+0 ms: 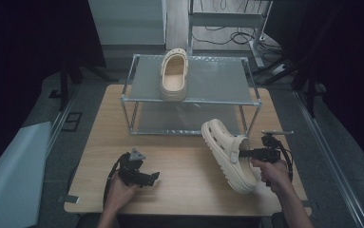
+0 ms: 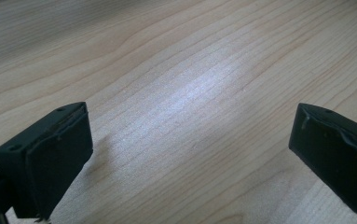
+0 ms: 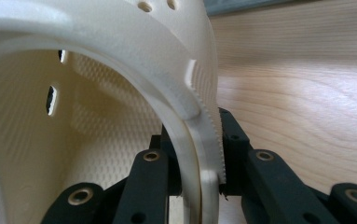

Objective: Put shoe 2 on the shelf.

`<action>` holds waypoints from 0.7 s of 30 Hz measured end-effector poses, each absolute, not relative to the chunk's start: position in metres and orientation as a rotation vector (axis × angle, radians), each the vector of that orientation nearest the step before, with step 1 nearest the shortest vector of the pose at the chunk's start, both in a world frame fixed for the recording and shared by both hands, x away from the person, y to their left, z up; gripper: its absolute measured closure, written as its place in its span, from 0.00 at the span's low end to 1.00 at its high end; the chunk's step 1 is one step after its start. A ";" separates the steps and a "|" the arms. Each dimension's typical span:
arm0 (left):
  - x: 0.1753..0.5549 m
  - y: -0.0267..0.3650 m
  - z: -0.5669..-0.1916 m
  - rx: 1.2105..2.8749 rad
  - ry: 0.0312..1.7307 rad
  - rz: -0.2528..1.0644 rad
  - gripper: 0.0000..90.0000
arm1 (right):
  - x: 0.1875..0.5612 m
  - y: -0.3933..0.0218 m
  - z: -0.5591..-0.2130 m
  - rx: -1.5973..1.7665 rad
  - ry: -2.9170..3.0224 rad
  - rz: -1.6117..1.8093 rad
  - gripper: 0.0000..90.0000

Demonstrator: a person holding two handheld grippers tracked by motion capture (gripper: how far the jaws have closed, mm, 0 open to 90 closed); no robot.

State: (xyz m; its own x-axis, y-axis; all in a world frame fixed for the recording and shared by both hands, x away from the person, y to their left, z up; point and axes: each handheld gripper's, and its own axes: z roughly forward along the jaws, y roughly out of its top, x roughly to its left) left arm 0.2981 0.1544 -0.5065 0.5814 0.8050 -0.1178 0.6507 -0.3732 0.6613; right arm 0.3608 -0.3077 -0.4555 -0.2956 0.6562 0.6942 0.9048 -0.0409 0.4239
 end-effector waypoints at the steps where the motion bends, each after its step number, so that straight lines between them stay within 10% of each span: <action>1: 0.298 0.154 -0.506 2.136 1.153 0.296 0.00 | 0.360 -0.308 -0.453 -1.653 -1.941 -1.256 0.85; 21: 0.298 0.154 -0.506 2.131 1.149 0.293 0.00 | 0.356 -0.305 -0.393 -1.613 -1.790 -1.416 0.85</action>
State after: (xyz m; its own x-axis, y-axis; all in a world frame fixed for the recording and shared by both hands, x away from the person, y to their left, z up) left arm 0.2979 0.1544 -0.5061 0.5830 0.8037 -0.1194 0.6480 -0.3713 0.6650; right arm 0.3556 -0.3051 -0.3934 -0.2941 0.5454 0.7849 0.8894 -0.1445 0.4336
